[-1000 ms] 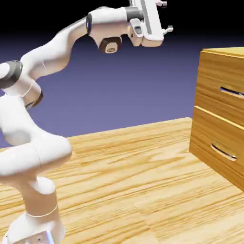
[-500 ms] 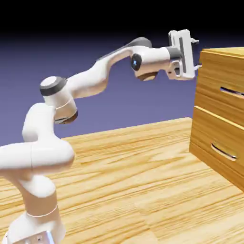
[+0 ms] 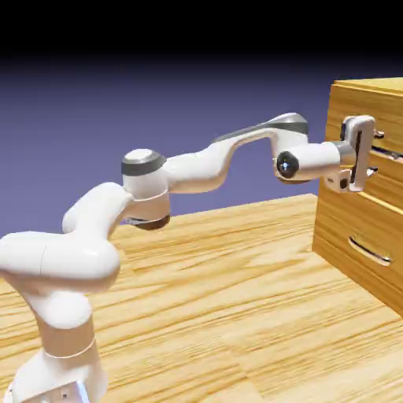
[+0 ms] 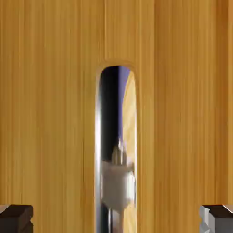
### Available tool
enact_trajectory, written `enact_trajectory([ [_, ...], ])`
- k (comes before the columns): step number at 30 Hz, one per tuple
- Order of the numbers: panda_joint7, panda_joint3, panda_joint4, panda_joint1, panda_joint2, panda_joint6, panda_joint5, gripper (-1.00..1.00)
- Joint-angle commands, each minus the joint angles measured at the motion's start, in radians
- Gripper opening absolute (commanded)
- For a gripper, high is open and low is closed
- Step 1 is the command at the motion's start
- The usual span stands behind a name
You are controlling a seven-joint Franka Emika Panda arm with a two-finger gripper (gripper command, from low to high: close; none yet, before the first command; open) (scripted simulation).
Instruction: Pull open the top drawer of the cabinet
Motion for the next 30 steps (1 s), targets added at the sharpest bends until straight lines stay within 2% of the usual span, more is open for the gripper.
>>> enact_trajectory([
  [1, 0.009, 0.002, 0.036, -0.023, -0.001, 0.013, -0.004, 0.0],
  [2, 0.009, 0.003, 0.037, -0.023, -0.001, 0.014, -0.005, 0.0],
  [3, 0.009, 0.003, 0.037, -0.023, -0.001, 0.014, -0.005, -1.0],
  [30, -0.136, -0.105, -0.905, 0.614, -0.014, -0.291, 0.021, -1.0],
])
